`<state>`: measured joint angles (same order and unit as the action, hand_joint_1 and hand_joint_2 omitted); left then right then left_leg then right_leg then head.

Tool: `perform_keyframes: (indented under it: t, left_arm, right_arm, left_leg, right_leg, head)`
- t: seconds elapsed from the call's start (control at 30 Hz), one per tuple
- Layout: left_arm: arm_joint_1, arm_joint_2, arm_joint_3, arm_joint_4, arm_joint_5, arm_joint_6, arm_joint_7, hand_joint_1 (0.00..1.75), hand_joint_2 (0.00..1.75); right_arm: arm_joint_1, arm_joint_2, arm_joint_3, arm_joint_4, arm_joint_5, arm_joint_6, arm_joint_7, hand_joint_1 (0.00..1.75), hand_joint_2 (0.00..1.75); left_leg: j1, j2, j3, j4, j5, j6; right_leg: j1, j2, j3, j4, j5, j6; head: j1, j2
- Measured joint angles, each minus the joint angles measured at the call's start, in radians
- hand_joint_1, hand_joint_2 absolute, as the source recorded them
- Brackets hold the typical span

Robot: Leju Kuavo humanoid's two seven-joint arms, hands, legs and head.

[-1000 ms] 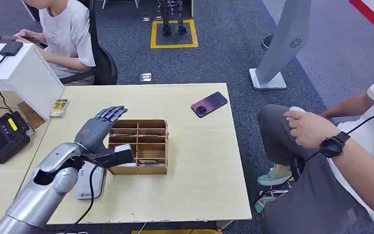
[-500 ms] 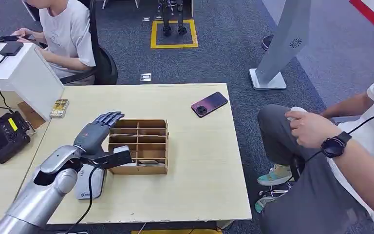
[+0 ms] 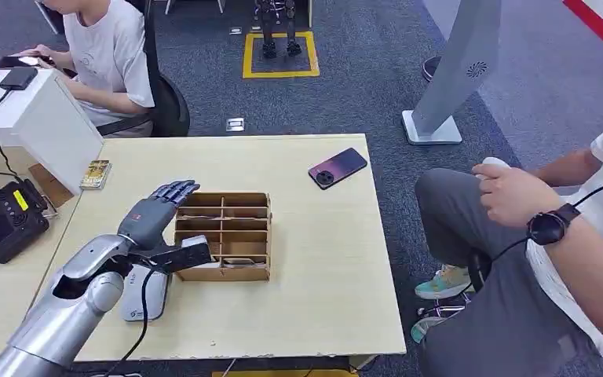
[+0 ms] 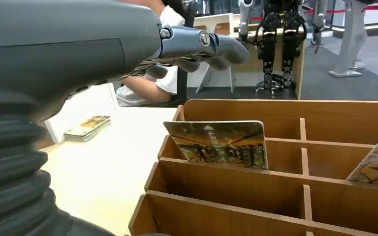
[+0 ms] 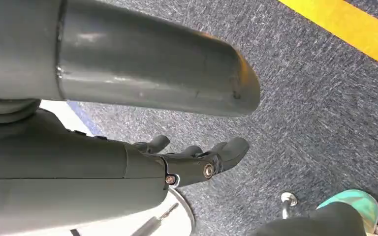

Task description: Pass the card to the sensor for recognition and then transmit it.

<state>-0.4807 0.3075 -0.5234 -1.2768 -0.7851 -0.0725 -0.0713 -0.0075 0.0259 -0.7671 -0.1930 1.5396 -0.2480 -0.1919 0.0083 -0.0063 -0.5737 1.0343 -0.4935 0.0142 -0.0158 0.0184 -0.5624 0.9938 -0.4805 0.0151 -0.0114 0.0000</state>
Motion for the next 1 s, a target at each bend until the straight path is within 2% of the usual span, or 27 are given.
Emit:
perform_keyframes:
  t: [0.33, 0.57, 1.0]
  left_arm:
    - [-0.001, -0.003, 0.000, -0.011, 0.048, -0.004, -0.018, 0.00, 1.75]
    - [-0.026, -0.022, -0.010, -0.019, 0.039, -0.026, -0.014, 0.00, 1.75]
    - [-0.034, -0.035, -0.040, -0.013, 0.027, -0.027, -0.010, 0.00, 1.75]
  right_arm:
    - [0.000, 0.000, 0.000, 0.000, 0.000, 0.000, 0.002, 0.00, 0.00]
    - [-0.002, 0.000, 0.000, 0.000, 0.000, 0.000, -0.003, 0.00, 0.00]
    - [-0.002, 0.000, 0.000, 0.000, 0.000, 0.001, 0.002, 0.00, 0.00]
  left_leg:
    - [0.000, 0.000, 0.000, 0.000, 0.000, 0.000]
    - [0.000, 0.000, 0.000, 0.000, 0.000, 0.000]
    - [0.000, 0.000, 0.000, 0.000, 0.000, 0.000]
  right_leg:
    - [0.000, 0.000, 0.000, 0.000, 0.000, 0.000]
    - [0.000, 0.000, 0.000, 0.000, 0.000, 0.000]
    - [0.000, 0.000, 0.000, 0.000, 0.000, 0.000]
  head:
    - [0.000, 0.000]
    - [0.000, 0.000]
    - [0.000, 0.000]
